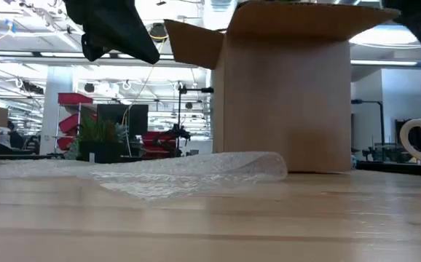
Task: Wrap mug
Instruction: Put the wrapped blue patterned mug into the brown cardboard box, then prepare the transparent bubble wrap
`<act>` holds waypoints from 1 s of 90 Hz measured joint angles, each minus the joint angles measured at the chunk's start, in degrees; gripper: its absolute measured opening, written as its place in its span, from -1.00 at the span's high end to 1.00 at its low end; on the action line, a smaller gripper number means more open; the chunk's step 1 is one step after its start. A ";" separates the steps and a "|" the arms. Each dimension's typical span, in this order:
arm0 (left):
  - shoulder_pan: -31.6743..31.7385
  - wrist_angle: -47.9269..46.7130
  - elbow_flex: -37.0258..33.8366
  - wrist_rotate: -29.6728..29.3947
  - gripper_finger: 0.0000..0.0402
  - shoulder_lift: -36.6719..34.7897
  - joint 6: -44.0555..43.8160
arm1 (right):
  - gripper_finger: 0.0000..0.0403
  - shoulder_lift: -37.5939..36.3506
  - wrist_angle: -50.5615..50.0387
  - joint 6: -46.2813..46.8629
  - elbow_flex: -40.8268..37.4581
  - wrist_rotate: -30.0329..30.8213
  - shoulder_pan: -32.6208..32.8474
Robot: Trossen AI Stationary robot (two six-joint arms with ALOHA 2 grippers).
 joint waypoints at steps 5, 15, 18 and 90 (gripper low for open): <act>0.02 -0.02 0.00 0.01 1.00 -0.01 0.15 | 0.28 1.00 0.13 -0.75 0.14 0.44 -0.24; 0.22 -0.01 0.00 0.01 1.00 0.00 0.87 | 0.31 1.24 0.93 -2.87 0.10 0.31 -0.62; 0.37 0.02 0.00 0.01 1.00 -0.01 0.88 | 0.32 0.90 1.21 -3.62 0.00 0.21 -0.40; -0.47 -2.49 0.00 1.18 1.00 -0.02 -0.16 | 0.34 -29.90 -7.86 16.63 -11.42 2.01 70.48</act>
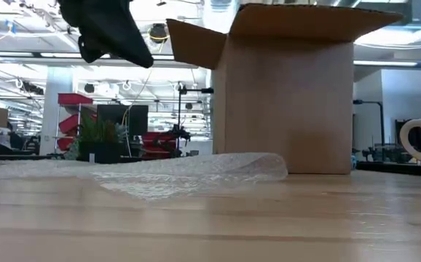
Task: Wrap mug
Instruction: Prepare the transparent bubble wrap
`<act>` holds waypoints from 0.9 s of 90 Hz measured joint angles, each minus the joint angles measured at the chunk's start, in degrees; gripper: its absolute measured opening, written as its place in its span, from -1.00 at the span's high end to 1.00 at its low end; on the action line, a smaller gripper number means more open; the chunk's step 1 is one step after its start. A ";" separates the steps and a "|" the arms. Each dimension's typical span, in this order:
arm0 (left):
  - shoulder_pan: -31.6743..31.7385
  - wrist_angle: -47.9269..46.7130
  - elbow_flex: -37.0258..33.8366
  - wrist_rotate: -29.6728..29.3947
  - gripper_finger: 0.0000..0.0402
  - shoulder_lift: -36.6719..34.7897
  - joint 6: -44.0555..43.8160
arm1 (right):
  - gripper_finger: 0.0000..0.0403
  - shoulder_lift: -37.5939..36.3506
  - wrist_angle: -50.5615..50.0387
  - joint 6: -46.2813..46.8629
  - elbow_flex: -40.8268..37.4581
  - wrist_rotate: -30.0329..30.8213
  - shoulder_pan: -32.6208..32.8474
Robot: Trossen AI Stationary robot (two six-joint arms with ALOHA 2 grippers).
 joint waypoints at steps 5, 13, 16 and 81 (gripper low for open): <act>-0.46 -0.48 0.00 0.02 1.00 0.01 -0.57 | 0.34 -0.17 0.48 5.96 -4.42 5.47 7.59; -0.93 -1.45 0.00 0.00 1.00 0.22 -1.88 | 0.34 0.17 3.86 14.66 -13.27 13.22 17.04; -1.16 -1.96 0.00 0.00 1.00 0.27 -2.32 | 0.34 0.69 6.84 16.50 -16.71 15.37 19.38; -14.47 -6.61 -13.99 0.25 1.00 0.61 -20.46 | 0.34 28.34 62.93 -6.43 -34.58 -6.93 9.93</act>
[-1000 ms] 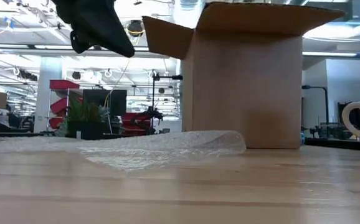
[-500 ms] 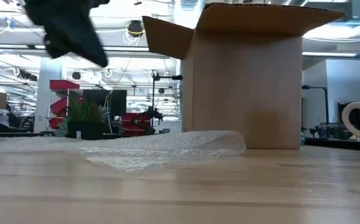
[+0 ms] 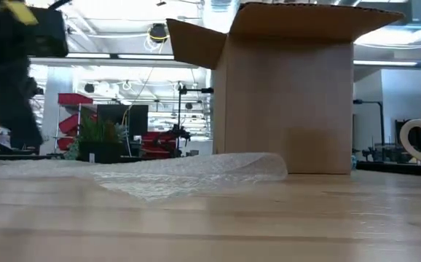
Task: Wrap mug
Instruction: Prepare the transparent bubble wrap
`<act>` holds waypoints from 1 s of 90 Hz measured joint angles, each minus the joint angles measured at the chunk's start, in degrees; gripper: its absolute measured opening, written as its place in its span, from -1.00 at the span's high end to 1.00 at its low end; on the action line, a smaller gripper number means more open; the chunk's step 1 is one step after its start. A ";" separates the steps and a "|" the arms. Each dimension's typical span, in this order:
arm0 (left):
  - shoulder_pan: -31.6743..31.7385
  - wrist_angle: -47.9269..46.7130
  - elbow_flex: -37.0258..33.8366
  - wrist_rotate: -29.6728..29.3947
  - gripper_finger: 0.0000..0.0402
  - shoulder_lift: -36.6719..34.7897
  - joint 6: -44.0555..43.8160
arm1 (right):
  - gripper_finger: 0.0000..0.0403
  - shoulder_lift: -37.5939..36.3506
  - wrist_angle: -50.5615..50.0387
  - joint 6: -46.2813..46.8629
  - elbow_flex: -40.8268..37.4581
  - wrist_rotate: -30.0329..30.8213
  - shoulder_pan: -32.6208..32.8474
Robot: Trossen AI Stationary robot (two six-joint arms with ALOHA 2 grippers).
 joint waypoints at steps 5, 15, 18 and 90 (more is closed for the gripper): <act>-1.02 -1.50 0.00 -0.18 1.00 0.00 -0.83 | 0.34 2.10 5.48 -3.50 0.04 -4.89 -2.79; -2.66 -6.43 -0.02 -1.04 1.00 0.00 -6.25 | 0.34 6.38 11.60 -6.14 0.03 -13.81 -8.42; -2.96 -7.90 -0.09 -1.08 1.00 0.00 -7.97 | 0.34 7.24 11.53 -6.02 -0.01 -15.55 -9.95; -2.84 9.62 -7.71 -0.44 1.00 0.19 -7.01 | 0.50 8.71 6.12 1.82 -6.79 -26.82 -15.26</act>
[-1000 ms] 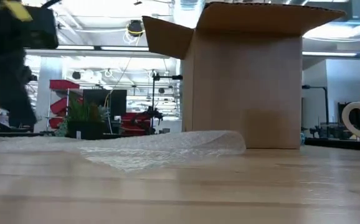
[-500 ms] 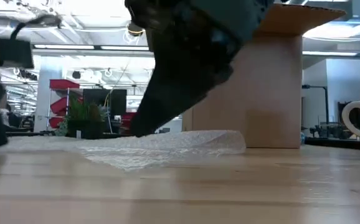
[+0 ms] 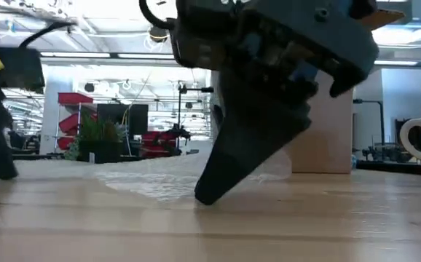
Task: Wrap mug
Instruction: Prepare the transparent bubble wrap
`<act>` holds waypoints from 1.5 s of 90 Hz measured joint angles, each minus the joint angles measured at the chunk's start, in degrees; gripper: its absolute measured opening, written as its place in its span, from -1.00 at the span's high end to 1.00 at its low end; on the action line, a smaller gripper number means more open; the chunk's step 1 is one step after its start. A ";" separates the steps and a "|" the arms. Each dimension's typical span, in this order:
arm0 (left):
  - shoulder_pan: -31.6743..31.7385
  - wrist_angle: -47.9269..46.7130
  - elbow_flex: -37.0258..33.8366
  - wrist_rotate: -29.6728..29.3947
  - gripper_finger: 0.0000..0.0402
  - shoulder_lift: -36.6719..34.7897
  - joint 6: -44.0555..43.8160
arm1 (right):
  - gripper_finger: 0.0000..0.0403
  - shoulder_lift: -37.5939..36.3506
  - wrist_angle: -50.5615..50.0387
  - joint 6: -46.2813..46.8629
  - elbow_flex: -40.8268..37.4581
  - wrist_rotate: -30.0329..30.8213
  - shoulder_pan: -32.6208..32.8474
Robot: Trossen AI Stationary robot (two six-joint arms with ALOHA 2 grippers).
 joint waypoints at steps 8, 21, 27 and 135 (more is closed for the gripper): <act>-0.40 -0.93 4.41 -3.85 1.00 -0.05 3.95 | 0.67 -0.14 -1.49 -0.38 -0.06 -0.92 0.84; -0.45 -7.40 13.52 -12.90 1.00 -0.05 10.27 | 0.96 -2.06 -3.63 -1.52 -0.32 -5.48 3.00; -0.45 -10.53 17.91 -16.76 1.00 -0.06 14.09 | 0.97 -3.40 -5.25 -1.88 -0.54 -7.74 4.56; -8.18 3.15 -9.33 -2.19 0.38 -0.74 -6.19 | 1.00 -12.79 -1.81 -1.46 -0.38 2.82 12.14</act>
